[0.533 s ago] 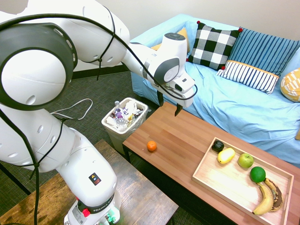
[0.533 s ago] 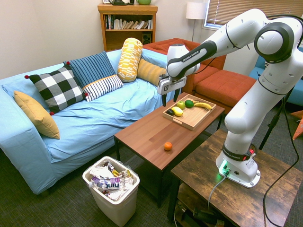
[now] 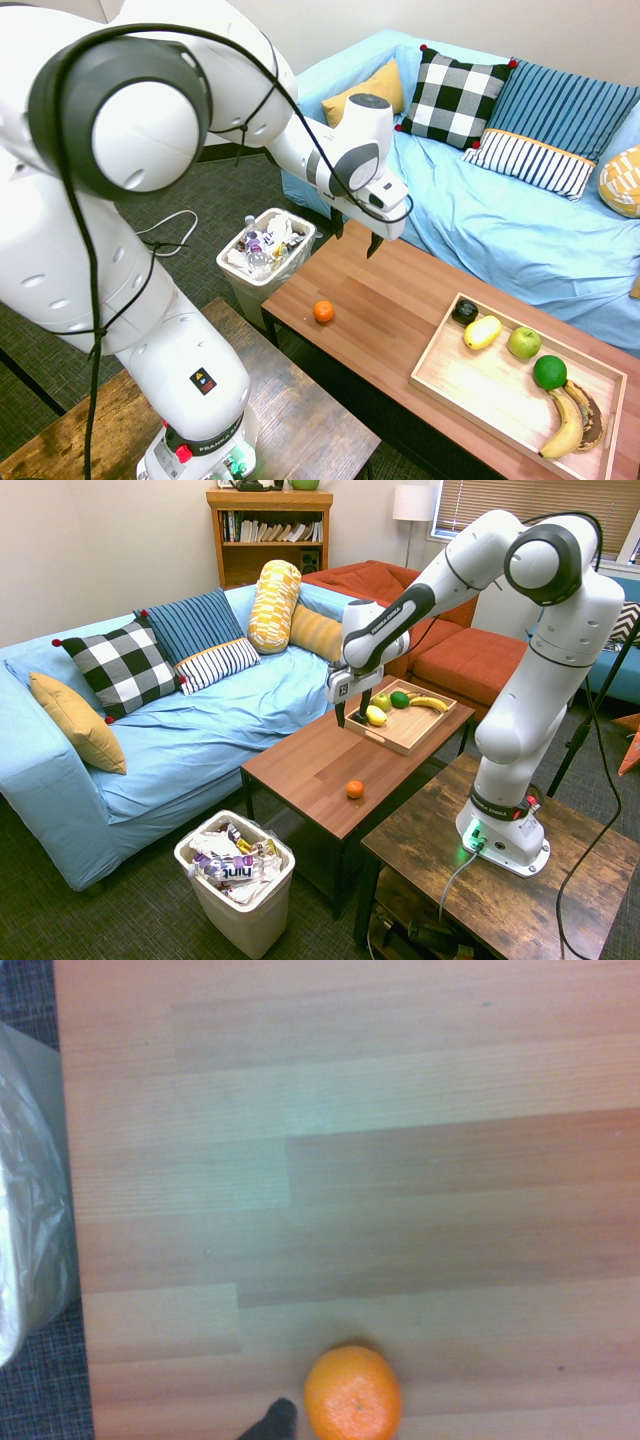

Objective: Put the tangerine in the tray

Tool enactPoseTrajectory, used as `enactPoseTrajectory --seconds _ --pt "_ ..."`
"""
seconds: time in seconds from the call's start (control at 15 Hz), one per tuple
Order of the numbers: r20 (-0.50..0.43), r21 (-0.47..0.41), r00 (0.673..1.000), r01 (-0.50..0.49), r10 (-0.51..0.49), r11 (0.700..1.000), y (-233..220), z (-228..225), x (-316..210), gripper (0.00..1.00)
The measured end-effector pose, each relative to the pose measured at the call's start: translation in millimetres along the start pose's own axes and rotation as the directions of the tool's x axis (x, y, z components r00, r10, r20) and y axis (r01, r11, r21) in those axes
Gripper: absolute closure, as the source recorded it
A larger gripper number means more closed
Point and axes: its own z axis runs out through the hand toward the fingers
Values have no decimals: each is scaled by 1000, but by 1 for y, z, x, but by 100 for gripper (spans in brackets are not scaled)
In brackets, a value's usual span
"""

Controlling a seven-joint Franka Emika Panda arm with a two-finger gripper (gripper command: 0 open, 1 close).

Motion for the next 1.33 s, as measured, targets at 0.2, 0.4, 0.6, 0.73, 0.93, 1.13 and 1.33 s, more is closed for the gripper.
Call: enactPoseTrajectory --seconds 0.2,0.4,0.6,0.73,0.93,1.13,1.33 --pt "47 -35 999 -4 5 999 -10 62 -12 0" --pt "81 -70 997 -7 13 998 -18 110 -19 0" --pt "106 -115 994 -9 21 993 -27 148 -25 0" --pt "117 -140 993 -9 25 990 -32 167 -32 0" --pt "121 -164 992 -16 36 986 -34 181 -35 0" --pt "125 -180 991 -27 51 983 -29 188 -34 0" --pt "135 -196 989 -37 64 980 -22 192 -35 0"
